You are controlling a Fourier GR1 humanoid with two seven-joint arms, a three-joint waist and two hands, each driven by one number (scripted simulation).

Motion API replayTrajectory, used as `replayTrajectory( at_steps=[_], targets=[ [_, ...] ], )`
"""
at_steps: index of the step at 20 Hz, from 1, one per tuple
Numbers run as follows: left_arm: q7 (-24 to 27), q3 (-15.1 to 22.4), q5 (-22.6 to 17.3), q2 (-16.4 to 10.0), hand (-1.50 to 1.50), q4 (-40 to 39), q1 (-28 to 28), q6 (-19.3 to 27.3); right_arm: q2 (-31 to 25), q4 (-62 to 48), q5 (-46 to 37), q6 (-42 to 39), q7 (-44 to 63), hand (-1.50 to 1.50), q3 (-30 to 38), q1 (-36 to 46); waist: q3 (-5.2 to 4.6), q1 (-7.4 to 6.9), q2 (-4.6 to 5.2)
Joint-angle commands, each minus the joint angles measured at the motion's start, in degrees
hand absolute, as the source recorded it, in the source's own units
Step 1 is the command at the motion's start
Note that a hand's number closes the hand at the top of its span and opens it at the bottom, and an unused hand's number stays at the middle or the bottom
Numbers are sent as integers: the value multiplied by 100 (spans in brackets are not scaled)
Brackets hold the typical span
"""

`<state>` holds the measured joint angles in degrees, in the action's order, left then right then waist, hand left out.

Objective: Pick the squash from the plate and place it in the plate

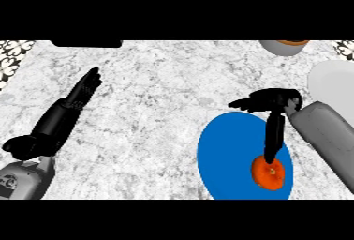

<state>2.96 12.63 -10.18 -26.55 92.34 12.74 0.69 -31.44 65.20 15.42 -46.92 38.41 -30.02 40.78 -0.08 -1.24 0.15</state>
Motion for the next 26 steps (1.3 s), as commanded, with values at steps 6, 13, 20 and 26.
replayTrajectory(
  at_steps=[6,13,20,26],
  targets=[
    [57,-165,-26,-13,0,26,-102,-234,244,-1162,862,-1291,1471,-150,-227,1044,1,-10,2],
    [322,-227,138,105,0,-189,-264,-345,475,-2201,712,-1265,1384,-150,-271,1534,4,11,11],
    [339,-370,284,184,0,-15,-443,-410,372,-2817,383,-1879,803,-150,-37,1548,8,27,4],
    [229,-472,348,394,0,-427,-15,-531,694,-2569,6,-1861,637,-150,-85,1204,8,98,4]
  ],
)
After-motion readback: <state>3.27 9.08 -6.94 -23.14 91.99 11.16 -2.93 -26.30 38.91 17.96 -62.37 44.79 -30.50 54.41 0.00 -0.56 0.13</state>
